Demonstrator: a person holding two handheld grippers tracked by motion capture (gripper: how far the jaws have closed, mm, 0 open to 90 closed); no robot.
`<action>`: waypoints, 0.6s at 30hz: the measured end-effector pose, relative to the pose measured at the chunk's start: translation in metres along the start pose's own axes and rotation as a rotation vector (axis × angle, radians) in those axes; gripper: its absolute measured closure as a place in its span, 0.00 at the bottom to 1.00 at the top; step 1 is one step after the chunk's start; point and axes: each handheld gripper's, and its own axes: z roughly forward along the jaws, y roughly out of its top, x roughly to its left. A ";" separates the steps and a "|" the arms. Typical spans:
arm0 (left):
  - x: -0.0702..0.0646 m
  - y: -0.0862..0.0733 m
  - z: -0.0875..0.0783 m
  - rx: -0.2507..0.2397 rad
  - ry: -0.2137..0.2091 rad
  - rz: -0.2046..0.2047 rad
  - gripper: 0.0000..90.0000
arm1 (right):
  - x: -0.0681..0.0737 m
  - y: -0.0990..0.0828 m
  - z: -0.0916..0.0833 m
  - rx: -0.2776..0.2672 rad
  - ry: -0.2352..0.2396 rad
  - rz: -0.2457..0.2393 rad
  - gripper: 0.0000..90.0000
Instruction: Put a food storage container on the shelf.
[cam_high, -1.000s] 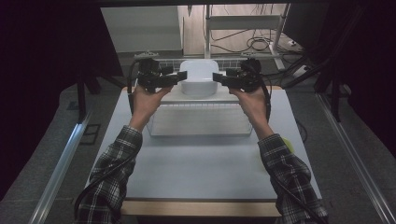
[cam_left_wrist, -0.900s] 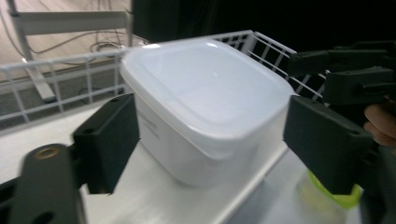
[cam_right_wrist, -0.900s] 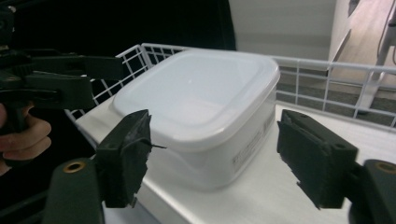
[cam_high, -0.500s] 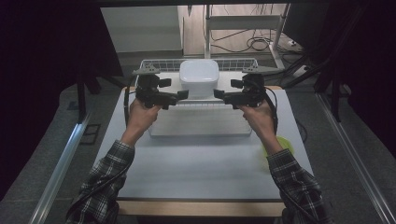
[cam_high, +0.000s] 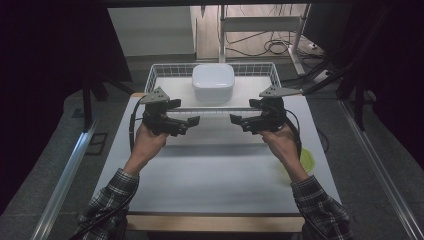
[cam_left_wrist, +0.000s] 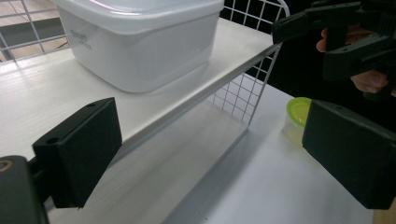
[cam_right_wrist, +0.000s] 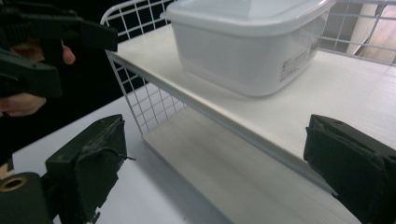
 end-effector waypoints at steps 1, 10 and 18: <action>-0.002 -0.002 -0.001 -0.011 -0.013 -0.001 0.06 | 0.001 -0.002 0.000 0.005 -0.003 -0.004 0.07; -0.008 -0.025 -0.012 -0.024 -0.022 0.036 0.06 | 0.008 -0.024 -0.009 0.017 -0.005 -0.024 0.06; -0.015 -0.050 -0.018 0.016 -0.005 0.040 0.06 | 0.010 -0.047 -0.017 0.039 -0.015 -0.044 0.02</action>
